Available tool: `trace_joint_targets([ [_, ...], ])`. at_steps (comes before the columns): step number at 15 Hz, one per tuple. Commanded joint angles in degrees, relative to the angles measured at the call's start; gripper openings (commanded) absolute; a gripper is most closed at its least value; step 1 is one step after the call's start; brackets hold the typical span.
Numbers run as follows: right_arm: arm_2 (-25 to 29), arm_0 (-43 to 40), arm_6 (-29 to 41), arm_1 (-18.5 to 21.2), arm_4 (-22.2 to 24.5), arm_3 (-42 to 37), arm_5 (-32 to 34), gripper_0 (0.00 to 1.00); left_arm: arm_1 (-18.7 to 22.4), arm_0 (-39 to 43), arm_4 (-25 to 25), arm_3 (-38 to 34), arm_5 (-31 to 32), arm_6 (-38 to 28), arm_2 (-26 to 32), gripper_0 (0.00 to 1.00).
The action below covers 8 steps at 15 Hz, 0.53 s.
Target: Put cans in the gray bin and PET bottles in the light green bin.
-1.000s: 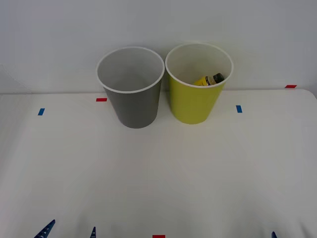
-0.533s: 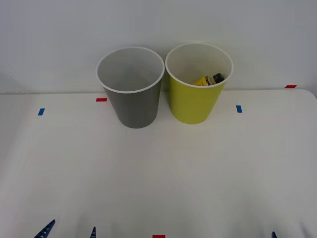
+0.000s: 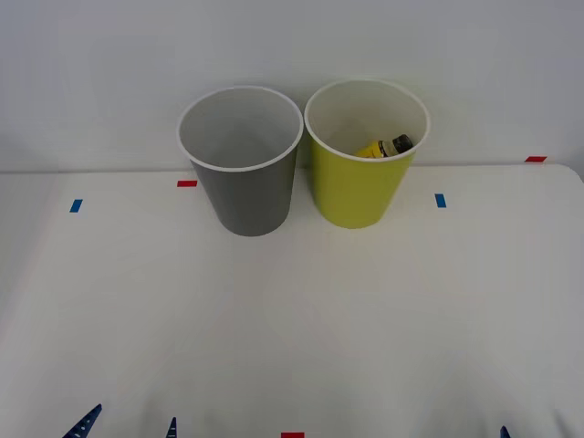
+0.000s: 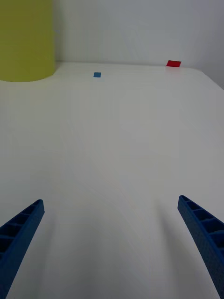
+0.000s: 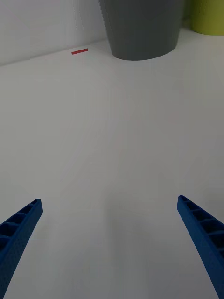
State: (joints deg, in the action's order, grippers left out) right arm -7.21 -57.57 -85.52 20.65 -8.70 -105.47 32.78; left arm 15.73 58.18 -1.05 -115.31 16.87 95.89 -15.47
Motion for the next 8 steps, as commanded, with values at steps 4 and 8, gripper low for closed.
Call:
trace_joint_targets([
  [4,0.00,0.00,0.00,0.00,0.00,0.00,0.00,1.00,0.00,0.00,0.00,0.00,0.00,0.00,0.00,1.00],
  [8,0.00,0.00,0.00,0.00,0.00,0.00,0.00,1.00,0.00,0.00,0.00,0.00,0.00,0.00,0.00,1.00],
])
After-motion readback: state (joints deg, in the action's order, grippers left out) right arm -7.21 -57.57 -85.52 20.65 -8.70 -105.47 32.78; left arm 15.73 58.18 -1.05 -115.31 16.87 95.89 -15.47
